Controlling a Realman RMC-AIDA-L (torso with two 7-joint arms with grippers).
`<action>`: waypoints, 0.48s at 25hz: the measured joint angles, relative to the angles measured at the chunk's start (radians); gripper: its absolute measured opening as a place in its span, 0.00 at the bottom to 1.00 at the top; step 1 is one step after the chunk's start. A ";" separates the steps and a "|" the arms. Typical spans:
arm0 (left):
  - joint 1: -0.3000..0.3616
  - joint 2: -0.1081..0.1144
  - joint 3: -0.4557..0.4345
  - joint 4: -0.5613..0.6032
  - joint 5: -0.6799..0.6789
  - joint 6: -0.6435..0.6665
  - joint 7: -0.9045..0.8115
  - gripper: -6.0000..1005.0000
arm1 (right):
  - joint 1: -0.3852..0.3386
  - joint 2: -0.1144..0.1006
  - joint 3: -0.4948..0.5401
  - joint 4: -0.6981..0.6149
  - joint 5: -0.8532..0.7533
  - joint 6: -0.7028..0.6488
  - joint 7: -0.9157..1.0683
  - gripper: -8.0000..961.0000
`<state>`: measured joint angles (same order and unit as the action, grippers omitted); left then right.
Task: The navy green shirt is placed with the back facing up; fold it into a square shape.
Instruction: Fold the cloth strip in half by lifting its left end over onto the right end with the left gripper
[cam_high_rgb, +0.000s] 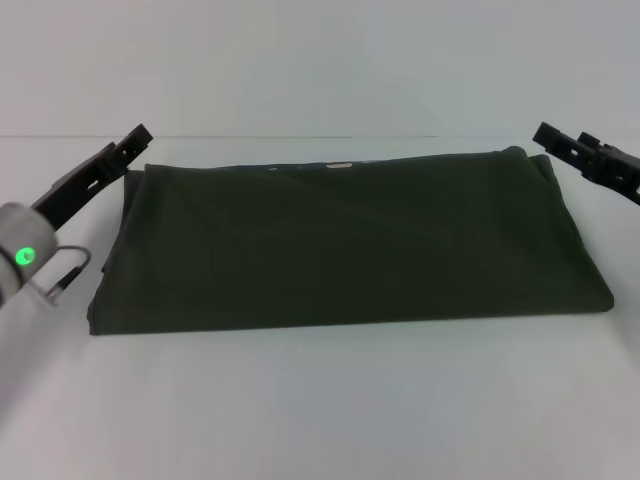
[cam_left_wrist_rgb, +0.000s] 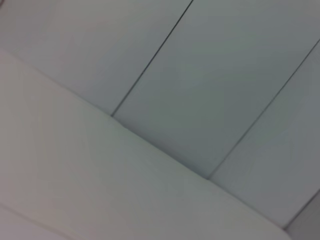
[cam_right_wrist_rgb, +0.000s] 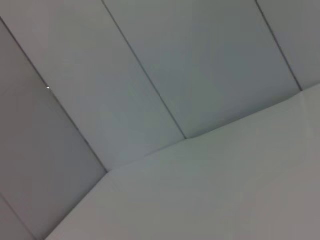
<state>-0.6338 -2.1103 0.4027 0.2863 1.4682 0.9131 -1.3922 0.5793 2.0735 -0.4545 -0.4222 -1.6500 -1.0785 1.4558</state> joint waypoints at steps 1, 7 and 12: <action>0.024 0.011 0.045 0.015 0.000 0.023 -0.079 0.50 | -0.018 -0.006 -0.004 -0.003 -0.002 -0.043 0.004 0.94; 0.145 0.097 0.246 0.076 0.036 0.190 -0.471 0.67 | -0.100 -0.052 -0.066 -0.004 -0.022 -0.232 0.045 0.95; 0.183 0.120 0.242 0.188 0.241 0.288 -0.722 0.79 | -0.126 -0.061 -0.103 -0.016 -0.115 -0.341 -0.050 0.95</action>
<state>-0.4512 -1.9905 0.6446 0.4744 1.7093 1.2014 -2.1145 0.4529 2.0127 -0.5578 -0.4384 -1.7652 -1.4195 1.4054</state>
